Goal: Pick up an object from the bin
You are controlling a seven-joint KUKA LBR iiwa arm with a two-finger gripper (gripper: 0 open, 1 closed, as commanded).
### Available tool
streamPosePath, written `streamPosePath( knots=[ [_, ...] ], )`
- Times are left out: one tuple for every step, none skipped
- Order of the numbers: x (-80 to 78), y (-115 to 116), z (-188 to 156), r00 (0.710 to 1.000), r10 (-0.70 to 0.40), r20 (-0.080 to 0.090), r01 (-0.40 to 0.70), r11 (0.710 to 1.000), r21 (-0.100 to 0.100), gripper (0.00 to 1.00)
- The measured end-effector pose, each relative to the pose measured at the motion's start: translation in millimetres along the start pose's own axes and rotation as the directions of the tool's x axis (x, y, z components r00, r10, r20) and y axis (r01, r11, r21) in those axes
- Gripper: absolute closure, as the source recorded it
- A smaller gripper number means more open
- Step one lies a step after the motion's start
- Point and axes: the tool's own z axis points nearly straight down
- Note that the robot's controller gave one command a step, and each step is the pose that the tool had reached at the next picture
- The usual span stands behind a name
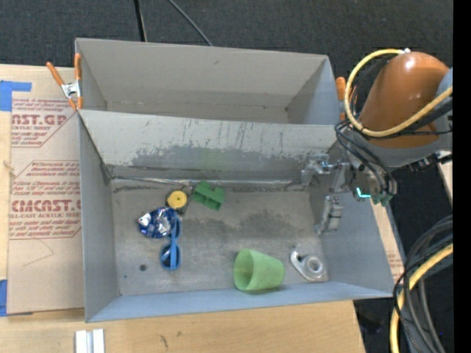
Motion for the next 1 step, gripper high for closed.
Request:
streamPosePath(
  knots=[
    [38.2,-24.3,68.7,1.0,-0.025,-0.003,0.025,1.0,0.0,0.0]
  ],
)
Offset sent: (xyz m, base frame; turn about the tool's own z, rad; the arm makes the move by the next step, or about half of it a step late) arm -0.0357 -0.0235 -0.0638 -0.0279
